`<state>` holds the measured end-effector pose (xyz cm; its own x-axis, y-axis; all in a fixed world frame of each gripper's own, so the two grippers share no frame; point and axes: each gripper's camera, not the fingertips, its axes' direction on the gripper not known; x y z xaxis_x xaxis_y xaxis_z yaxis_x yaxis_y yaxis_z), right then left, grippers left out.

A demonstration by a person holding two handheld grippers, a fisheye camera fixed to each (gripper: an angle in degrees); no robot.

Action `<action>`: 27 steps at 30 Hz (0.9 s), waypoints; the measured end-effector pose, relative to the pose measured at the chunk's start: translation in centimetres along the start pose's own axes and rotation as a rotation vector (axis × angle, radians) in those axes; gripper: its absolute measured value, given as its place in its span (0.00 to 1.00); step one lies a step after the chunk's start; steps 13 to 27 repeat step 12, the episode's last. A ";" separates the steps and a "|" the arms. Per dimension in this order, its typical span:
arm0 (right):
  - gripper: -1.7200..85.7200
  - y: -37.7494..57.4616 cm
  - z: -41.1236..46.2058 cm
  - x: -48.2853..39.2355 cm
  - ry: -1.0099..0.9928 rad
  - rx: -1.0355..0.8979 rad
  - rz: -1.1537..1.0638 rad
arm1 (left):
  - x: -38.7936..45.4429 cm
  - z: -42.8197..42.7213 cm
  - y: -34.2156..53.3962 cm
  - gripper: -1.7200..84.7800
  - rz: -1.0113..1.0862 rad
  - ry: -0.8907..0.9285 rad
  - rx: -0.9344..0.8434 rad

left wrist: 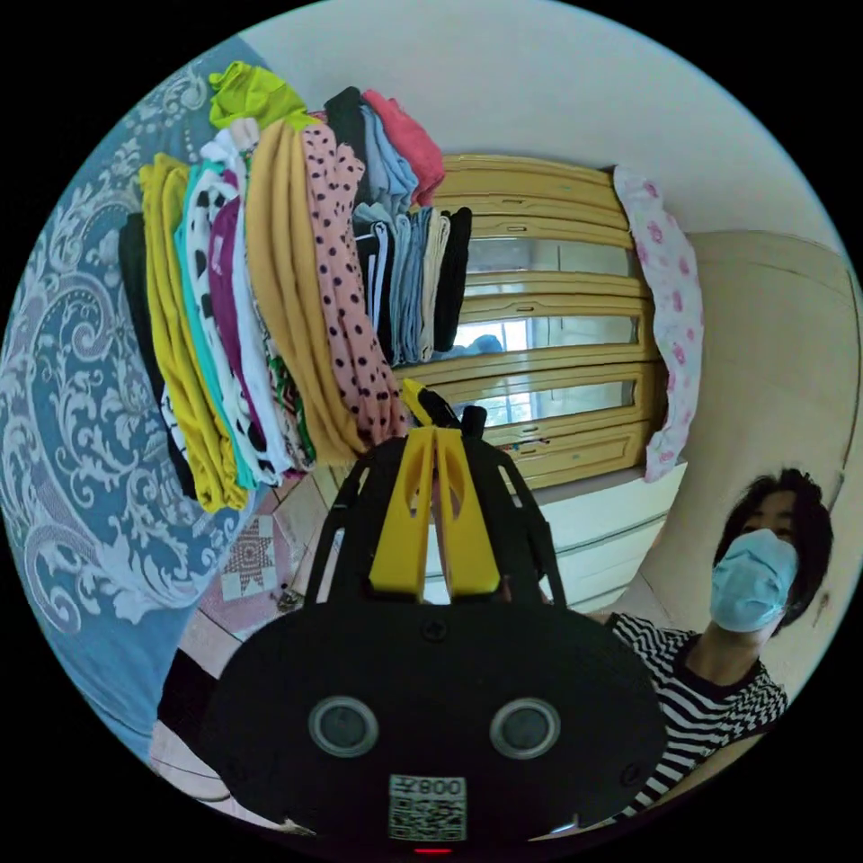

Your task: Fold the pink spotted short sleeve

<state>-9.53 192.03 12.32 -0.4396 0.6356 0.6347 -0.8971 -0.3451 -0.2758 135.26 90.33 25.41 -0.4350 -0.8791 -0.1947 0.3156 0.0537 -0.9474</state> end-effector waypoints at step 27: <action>0.02 -2.2 7.6 -5.2 0.098 -0.067 0.079 | -3.0 -6.6 2.7 0.02 -0.016 -0.136 -0.062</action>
